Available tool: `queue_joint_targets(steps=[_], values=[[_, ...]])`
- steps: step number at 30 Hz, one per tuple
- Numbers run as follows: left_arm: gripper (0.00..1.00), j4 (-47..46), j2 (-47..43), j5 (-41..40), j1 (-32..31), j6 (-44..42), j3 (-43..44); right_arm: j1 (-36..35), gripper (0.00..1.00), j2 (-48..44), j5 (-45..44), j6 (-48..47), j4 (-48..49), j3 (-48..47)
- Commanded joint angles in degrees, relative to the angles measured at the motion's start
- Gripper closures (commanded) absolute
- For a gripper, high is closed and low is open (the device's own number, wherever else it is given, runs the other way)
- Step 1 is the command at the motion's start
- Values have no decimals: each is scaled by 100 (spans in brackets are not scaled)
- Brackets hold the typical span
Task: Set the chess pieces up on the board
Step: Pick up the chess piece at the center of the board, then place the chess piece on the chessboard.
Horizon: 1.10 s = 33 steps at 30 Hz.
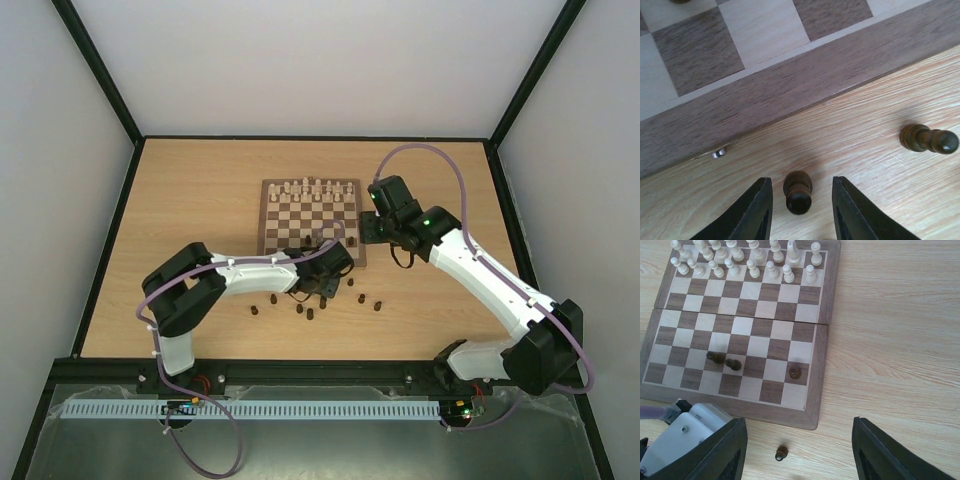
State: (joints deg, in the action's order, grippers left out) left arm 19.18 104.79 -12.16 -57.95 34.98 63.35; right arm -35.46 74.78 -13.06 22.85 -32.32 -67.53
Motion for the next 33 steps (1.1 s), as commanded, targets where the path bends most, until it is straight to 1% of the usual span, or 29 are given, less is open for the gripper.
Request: queue_joint_targets(steps=[1, 4, 9, 11, 16, 22, 26, 30, 33], values=[[67, 178, 202, -207, -15, 21, 198, 17, 42, -113, 92, -114, -161, 87], [76, 193, 239, -207, -10, 7, 236, 15, 42, -97, 117, -114, -148, 91], [89, 257, 151, -235, -13, 32, 195, 21, 42, -86, 145, -122, -135, 109], [91, 324, -5, -314, -14, 48, 140, 21, 42, -81, 139, -123, -134, 113], [92, 744, -744, -483, 138, 3, 72, 14, 42, -112, 203, -125, -119, 126], [92, 1147, -1545, -523, 803, -220, -43, 19, 42, -129, 286, -132, -83, 137], [92, 1233, -1670, -512, 1307, -386, -121, 20, 43, -113, 341, -145, -86, 126], [91, 921, -1589, -308, 2021, -428, -355, 20, 43, -75, 434, -141, -65, 130], [91, 836, -1497, -323, 2299, -434, -360, 13, 42, -40, 485, -149, -76, 137]])
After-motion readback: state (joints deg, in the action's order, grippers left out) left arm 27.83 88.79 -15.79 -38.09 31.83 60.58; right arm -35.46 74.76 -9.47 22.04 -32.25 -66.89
